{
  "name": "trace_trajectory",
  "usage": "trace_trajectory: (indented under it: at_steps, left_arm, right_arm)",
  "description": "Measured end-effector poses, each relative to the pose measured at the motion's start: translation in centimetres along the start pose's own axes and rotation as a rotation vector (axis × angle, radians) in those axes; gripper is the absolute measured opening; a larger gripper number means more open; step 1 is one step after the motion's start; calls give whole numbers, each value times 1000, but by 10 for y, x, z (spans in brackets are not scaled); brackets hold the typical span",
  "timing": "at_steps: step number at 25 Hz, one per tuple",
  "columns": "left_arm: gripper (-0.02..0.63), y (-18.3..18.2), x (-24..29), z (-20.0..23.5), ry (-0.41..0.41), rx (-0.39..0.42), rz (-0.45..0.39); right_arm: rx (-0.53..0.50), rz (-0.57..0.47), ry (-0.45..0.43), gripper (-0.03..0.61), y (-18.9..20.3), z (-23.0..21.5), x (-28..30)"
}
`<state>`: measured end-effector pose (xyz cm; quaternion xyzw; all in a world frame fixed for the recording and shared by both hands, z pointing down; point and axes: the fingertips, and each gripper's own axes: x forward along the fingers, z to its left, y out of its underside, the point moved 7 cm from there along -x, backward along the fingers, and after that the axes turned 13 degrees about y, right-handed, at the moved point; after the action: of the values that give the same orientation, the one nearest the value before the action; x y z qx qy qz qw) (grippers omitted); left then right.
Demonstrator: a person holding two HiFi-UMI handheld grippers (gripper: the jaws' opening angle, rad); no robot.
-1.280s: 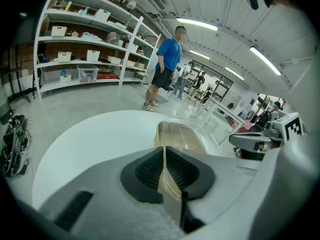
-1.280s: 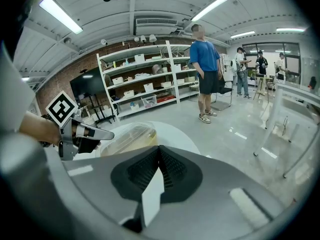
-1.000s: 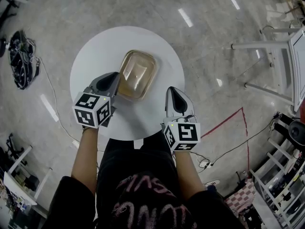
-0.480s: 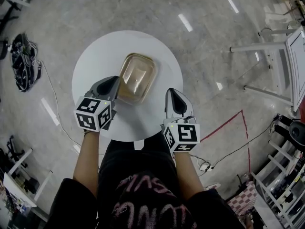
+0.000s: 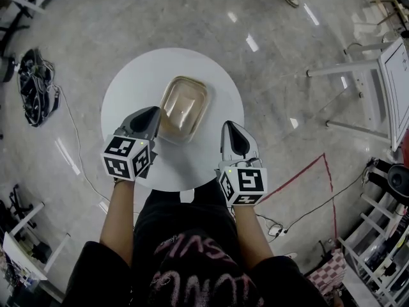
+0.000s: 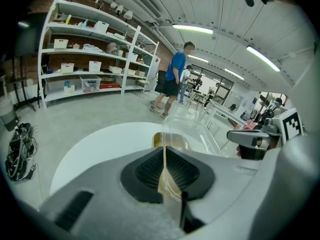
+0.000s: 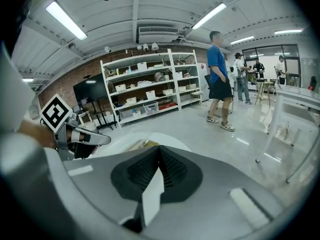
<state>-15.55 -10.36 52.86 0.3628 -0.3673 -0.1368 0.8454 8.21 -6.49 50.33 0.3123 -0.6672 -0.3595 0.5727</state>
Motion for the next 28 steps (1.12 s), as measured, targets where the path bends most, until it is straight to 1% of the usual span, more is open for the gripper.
trace_trajectory:
  at_steps: [22,28]
  left_arm:
    - [15,-25,-28,-26,-33,64,-61]
    - [15,-33,-38,-38,-56,86,-88]
  right_arm:
    - [-17,-98,-31,9,-33,3,-19]
    - [-30,-136,-57,9,-46,3,-25]
